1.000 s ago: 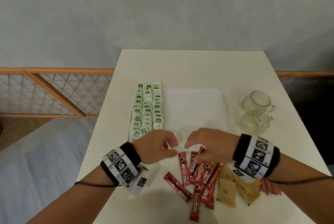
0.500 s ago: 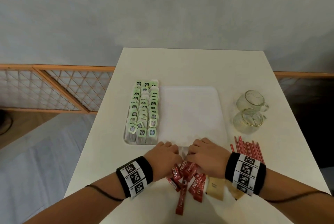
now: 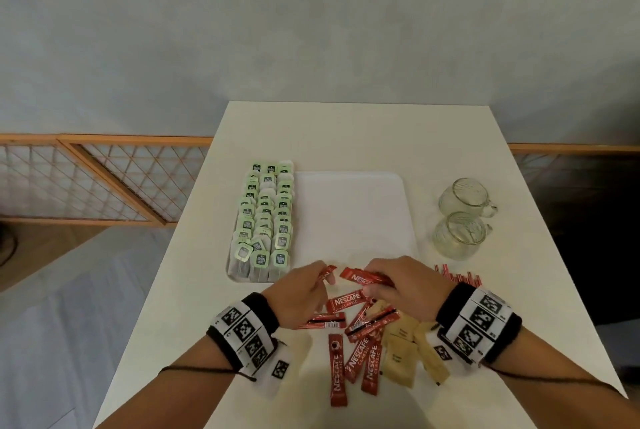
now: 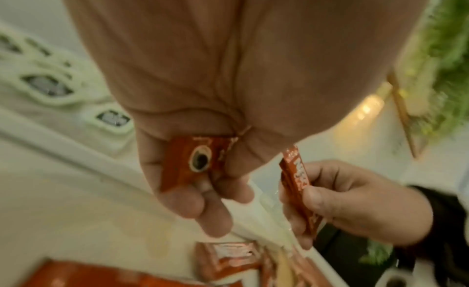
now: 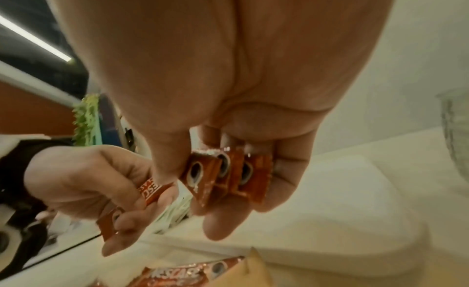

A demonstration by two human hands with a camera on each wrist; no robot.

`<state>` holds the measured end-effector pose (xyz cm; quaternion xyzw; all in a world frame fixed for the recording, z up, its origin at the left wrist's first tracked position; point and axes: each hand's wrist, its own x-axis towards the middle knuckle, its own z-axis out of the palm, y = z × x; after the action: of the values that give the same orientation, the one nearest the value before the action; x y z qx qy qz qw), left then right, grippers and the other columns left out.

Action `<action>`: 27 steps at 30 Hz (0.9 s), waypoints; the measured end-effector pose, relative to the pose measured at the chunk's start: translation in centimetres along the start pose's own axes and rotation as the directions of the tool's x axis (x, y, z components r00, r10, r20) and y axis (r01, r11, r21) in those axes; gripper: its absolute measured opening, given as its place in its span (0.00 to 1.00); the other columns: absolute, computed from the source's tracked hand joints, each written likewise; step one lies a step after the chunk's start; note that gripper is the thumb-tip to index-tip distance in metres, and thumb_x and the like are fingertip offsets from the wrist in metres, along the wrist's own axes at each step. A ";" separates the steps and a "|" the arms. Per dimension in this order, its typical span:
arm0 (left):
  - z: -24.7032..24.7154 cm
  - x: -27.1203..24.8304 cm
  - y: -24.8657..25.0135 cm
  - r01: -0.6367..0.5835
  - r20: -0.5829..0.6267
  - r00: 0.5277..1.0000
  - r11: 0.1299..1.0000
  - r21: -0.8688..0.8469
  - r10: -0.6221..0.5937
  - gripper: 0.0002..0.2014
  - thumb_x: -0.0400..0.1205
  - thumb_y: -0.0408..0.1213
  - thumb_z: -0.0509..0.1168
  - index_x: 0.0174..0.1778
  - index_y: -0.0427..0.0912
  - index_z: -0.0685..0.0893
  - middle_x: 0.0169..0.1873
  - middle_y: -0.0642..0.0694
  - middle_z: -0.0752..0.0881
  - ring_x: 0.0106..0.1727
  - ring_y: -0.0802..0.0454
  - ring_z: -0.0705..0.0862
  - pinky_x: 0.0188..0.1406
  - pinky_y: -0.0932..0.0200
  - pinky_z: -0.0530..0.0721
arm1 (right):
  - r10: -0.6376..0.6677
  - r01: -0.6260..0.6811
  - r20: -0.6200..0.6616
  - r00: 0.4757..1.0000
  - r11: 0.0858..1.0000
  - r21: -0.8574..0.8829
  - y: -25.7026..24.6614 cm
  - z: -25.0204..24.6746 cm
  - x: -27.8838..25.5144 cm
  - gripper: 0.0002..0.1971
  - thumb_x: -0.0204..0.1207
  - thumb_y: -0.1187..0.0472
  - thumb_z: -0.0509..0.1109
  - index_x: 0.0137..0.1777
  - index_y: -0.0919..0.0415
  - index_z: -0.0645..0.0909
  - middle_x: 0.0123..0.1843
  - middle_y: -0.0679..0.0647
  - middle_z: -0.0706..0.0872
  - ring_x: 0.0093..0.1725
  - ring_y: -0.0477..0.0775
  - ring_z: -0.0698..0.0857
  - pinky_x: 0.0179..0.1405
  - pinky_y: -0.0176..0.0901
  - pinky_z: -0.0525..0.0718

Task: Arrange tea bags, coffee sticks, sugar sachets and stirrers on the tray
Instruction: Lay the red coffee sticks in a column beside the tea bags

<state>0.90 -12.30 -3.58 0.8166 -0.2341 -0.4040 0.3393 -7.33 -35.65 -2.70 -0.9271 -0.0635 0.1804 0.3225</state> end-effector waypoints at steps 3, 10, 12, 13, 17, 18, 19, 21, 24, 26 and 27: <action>0.4 0.7 0.9 0.053 -0.055 0.996 0.943 -0.329 -0.075 0.07 0.79 0.31 0.57 0.48 0.43 0.78 0.28 0.45 0.76 0.30 0.47 0.77 0.38 0.50 0.72 | 0.025 -0.019 -0.037 0.999 0.991 0.136 -0.7 0.5 0.5 0.12 0.86 0.42 0.65 0.58 0.49 0.80 0.40 0.49 0.87 0.35 0.47 0.85 0.37 0.45 0.83; 1.8 1.6 3.0 -0.108 -0.201 0.979 0.882 -0.459 0.015 0.19 0.89 0.52 0.61 0.31 0.54 0.79 0.20 0.60 0.73 0.21 0.60 0.69 0.23 0.65 0.68 | 0.036 -0.013 -0.094 0.995 0.970 0.241 -2.2 2.1 2.2 0.17 0.86 0.38 0.58 0.60 0.49 0.78 0.41 0.50 0.88 0.35 0.53 0.85 0.39 0.55 0.85; 1.8 1.8 3.0 -0.132 -0.243 0.970 0.886 -0.444 0.022 0.20 0.89 0.48 0.60 0.30 0.47 0.78 0.21 0.57 0.75 0.22 0.58 0.71 0.25 0.64 0.70 | 0.028 -0.003 -0.085 0.996 0.961 0.277 -2.6 2.6 2.2 0.15 0.87 0.41 0.60 0.65 0.48 0.78 0.47 0.46 0.90 0.41 0.48 0.88 0.44 0.50 0.88; 1.8 1.9 2.8 -0.130 -0.242 0.970 0.888 -0.441 0.021 0.19 0.89 0.46 0.60 0.34 0.42 0.80 0.22 0.54 0.76 0.24 0.57 0.73 0.25 0.63 0.72 | 0.030 -0.004 -0.083 0.996 0.955 0.295 -2.8 2.8 2.2 0.15 0.87 0.42 0.61 0.66 0.47 0.78 0.49 0.45 0.90 0.43 0.45 0.88 0.47 0.47 0.87; 1.7 1.9 1.8 -0.094 -0.239 0.970 0.867 -0.489 -0.030 0.16 0.89 0.45 0.60 0.46 0.35 0.83 0.31 0.47 0.84 0.29 0.55 0.81 0.26 0.61 0.77 | 0.141 -0.104 -0.046 0.989 0.879 0.465 -2.4 2.8 2.2 0.11 0.87 0.46 0.58 0.57 0.43 0.81 0.37 0.47 0.84 0.34 0.50 0.78 0.38 0.57 0.79; 1.7 1.9 1.5 -0.093 -0.236 0.971 0.849 -0.520 -0.038 0.15 0.90 0.45 0.60 0.46 0.37 0.83 0.33 0.45 0.84 0.30 0.54 0.82 0.26 0.60 0.79 | 0.153 -0.116 -0.033 0.988 0.856 0.503 -2.2 2.8 2.2 0.11 0.87 0.50 0.57 0.58 0.40 0.82 0.35 0.44 0.82 0.34 0.51 0.77 0.36 0.54 0.77; 1.8 1.9 1.2 -0.096 -0.238 0.970 0.830 -0.549 -0.045 0.15 0.90 0.45 0.60 0.46 0.38 0.83 0.34 0.43 0.85 0.30 0.52 0.83 0.27 0.60 0.80 | 0.148 -0.111 -0.033 0.988 0.852 0.511 -2.0 2.7 2.2 0.14 0.88 0.55 0.57 0.59 0.38 0.82 0.34 0.41 0.82 0.34 0.52 0.77 0.35 0.52 0.76; 2.0 1.8 0.9 -0.103 -0.264 0.962 0.806 -0.583 -0.068 0.14 0.89 0.43 0.61 0.47 0.36 0.83 0.34 0.41 0.85 0.30 0.53 0.84 0.27 0.61 0.81 | 0.113 -0.080 -0.040 0.993 0.871 0.484 -2.1 2.5 2.1 0.17 0.89 0.62 0.57 0.65 0.42 0.83 0.31 0.40 0.82 0.32 0.49 0.78 0.36 0.47 0.78; 2.3 1.4 1.1 -0.128 -0.300 0.952 0.810 -0.573 -0.062 0.10 0.88 0.41 0.64 0.48 0.38 0.86 0.33 0.48 0.88 0.30 0.57 0.85 0.26 0.64 0.80 | 0.119 -0.054 -0.110 0.987 0.883 0.466 -2.0 2.8 2.3 0.13 0.88 0.62 0.63 0.67 0.48 0.83 0.31 0.35 0.85 0.28 0.39 0.79 0.35 0.39 0.81; 2.3 1.1 1.4 -0.156 -0.306 0.951 0.812 -0.563 -0.030 0.09 0.87 0.39 0.67 0.46 0.39 0.87 0.30 0.51 0.87 0.28 0.59 0.83 0.25 0.65 0.78 | 0.142 -0.049 -0.154 0.978 0.870 0.492 -1.9 3.1 2.6 0.09 0.87 0.59 0.67 0.63 0.48 0.85 0.37 0.41 0.89 0.28 0.42 0.82 0.35 0.41 0.84; 2.2 0.9 1.5 -0.166 -0.304 0.952 0.810 -0.562 -0.016 0.08 0.87 0.37 0.67 0.45 0.38 0.87 0.29 0.52 0.86 0.27 0.59 0.82 0.24 0.66 0.77 | 0.148 -0.048 -0.160 0.976 0.860 0.508 -1.9 3.2 2.7 0.08 0.86 0.58 0.68 0.61 0.47 0.85 0.40 0.45 0.90 0.30 0.48 0.85 0.35 0.43 0.85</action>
<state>-0.54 -14.71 -3.92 0.7146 -0.0785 -0.3159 0.6191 -6.00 -31.73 -4.66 -0.8266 0.0646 0.1160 0.5470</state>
